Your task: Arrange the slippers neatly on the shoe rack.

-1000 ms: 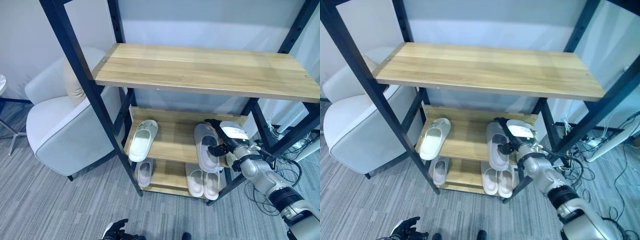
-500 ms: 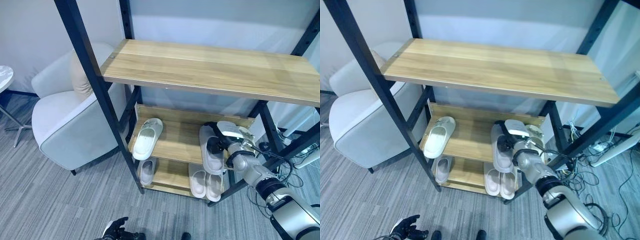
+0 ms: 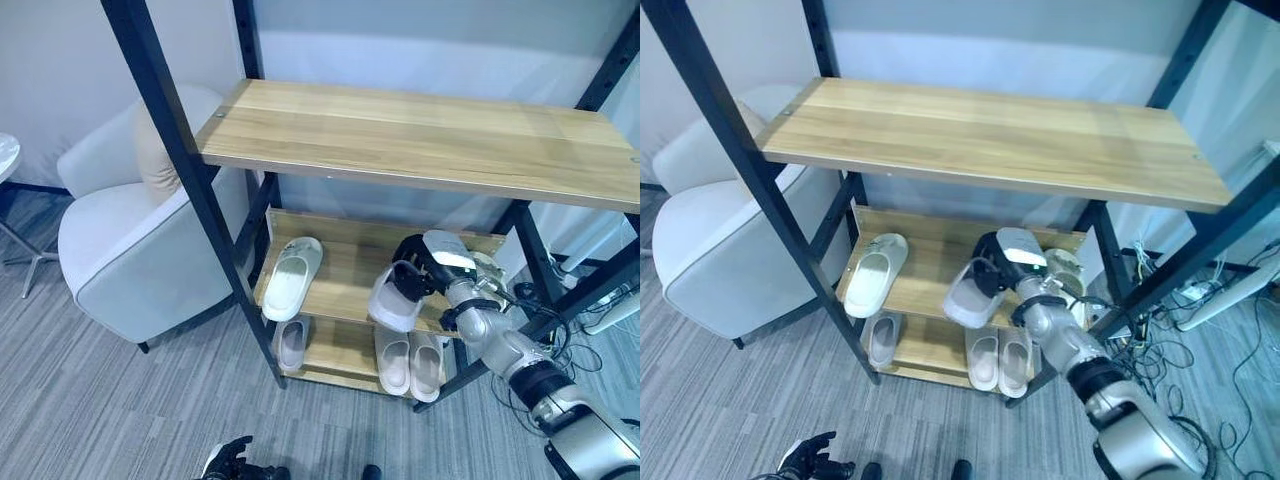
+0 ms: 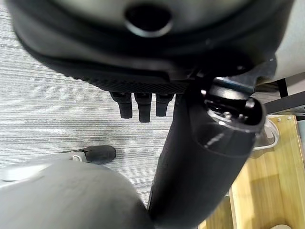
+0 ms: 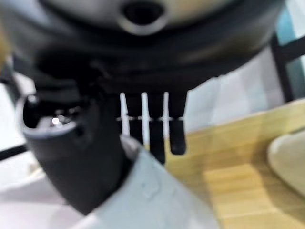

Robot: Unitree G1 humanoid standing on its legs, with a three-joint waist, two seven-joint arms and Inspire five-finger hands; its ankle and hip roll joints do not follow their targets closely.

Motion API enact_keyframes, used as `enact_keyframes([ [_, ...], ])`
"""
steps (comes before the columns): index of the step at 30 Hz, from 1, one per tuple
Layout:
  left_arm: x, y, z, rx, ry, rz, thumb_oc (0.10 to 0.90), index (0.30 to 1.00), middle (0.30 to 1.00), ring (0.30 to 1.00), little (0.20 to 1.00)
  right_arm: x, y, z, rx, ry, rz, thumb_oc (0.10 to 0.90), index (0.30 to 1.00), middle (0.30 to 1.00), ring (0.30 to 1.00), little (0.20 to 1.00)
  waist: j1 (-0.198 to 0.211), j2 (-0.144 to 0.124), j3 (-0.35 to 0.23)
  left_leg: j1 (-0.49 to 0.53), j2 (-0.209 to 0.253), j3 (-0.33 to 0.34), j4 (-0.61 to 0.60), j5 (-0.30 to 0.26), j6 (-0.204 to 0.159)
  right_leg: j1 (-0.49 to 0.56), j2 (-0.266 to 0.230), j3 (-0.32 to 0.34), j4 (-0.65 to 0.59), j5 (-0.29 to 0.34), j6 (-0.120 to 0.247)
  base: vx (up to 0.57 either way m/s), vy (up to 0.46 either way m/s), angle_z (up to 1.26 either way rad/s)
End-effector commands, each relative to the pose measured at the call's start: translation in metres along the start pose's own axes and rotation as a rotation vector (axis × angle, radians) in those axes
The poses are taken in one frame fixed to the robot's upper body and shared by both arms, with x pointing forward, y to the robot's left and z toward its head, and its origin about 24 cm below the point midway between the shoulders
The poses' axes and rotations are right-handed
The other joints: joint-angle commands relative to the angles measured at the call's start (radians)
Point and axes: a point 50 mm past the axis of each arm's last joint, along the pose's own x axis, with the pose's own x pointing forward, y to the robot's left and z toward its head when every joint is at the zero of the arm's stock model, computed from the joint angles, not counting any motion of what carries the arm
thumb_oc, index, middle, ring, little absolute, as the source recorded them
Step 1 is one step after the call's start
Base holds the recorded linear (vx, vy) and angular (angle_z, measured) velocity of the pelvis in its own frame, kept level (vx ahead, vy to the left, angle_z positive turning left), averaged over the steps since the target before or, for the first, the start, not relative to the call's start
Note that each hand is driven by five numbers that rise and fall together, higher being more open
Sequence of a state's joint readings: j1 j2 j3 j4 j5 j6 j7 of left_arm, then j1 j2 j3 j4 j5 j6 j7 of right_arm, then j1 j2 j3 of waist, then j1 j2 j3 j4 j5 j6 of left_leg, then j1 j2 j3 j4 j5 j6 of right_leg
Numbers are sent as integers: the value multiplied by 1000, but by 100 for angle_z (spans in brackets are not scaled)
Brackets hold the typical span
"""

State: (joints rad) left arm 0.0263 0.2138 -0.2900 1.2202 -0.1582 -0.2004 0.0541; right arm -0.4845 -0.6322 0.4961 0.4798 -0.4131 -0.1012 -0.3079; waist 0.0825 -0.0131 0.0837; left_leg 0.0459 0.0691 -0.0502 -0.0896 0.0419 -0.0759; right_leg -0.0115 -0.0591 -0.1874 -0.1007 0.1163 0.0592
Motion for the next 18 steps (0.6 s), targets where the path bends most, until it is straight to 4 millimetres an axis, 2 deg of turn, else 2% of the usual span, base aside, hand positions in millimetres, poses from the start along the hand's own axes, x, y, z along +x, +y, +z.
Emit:
enact_keyframes([
  [1, -5, -34, -18, 64, 73, -106, 800, 900, 900, 900, 900, 12, -69, 20, 15, -153, -275, 400, 300, 300, 300, 300, 0, -23, -23, -24, -40, 8, 2, -59, 23, 52, -48, 17, 13, -125, 69, 0, 0, 0],
  [2, -5, -33, -18, 66, 74, -106, 800, 900, 900, 900, 900, 11, -69, 19, 15, -151, -275, 400, 300, 300, 300, 300, 2, -23, -23, -24, -40, 8, 2, -59, 23, 53, -48, 17, 13, -126, 69, 0, 0, 0],
  [4, -5, -34, -18, 63, 76, -110, 800, 900, 900, 900, 900, -5, -79, 35, 67, -250, -331, 400, 300, 300, 300, 300, -13, -18, -23, -20, -38, 16, 2, -61, 24, 50, -47, 21, 13, -123, 70, -15, -12, -6],
  [5, -5, -34, -19, 64, 76, -110, 800, 900, 900, 900, 900, -6, -79, 35, 67, -248, -331, 400, 300, 300, 300, 300, -12, -19, -24, -19, -38, 16, 2, -61, 24, 50, -47, 21, 13, -123, 70, -10, -8, -9],
  [8, -5, -36, -18, 62, 78, -119, 800, 900, 900, 900, 900, -27, -82, 55, 134, -362, -349, 400, 300, 300, 300, 300, -31, -13, -24, -16, -36, 27, 2, -62, 25, 46, -46, 34, 13, -122, 71, -14, -9, -11],
  [11, -5, -38, -17, 64, 75, -125, 800, 900, 900, 900, 900, -37, -80, 64, 191, -405, -344, 400, 300, 300, 300, 300, -38, -11, -22, -17, -34, 33, 2, -62, 24, 40, -46, 39, 13, -119, 72, -22, -4, -14],
  [13, -5, -42, -15, 74, 68, -142, 800, 900, 900, 900, 900, -50, -73, 77, 265, -463, -313, 400, 300, 300, 300, 300, -51, -6, -14, -20, -32, 42, 2, -61, 25, 30, -47, 50, 13, -114, 74, -41, -5, -15],
  [17, -4, -47, -10, 81, 48, -159, 800, 900, 900, 900, 900, -59, -64, 89, 333, -510, -266, 400, 300, 300, 300, 300, -60, -4, -7, -21, -32, 53, 2, -61, 27, 24, -47, 63, 13, -110, 76, -32, 1, -15],
  [18, -4, -48, -8, 89, 40, -165, 800, 900, 900, 900, 900, -64, -56, 96, 375, -538, -217, 400, 300, 300, 300, 300, -65, -4, -2, -23, -32, 60, 2, -62, 27, 20, -48, 66, 13, -109, 77, -37, 3, -20],
])
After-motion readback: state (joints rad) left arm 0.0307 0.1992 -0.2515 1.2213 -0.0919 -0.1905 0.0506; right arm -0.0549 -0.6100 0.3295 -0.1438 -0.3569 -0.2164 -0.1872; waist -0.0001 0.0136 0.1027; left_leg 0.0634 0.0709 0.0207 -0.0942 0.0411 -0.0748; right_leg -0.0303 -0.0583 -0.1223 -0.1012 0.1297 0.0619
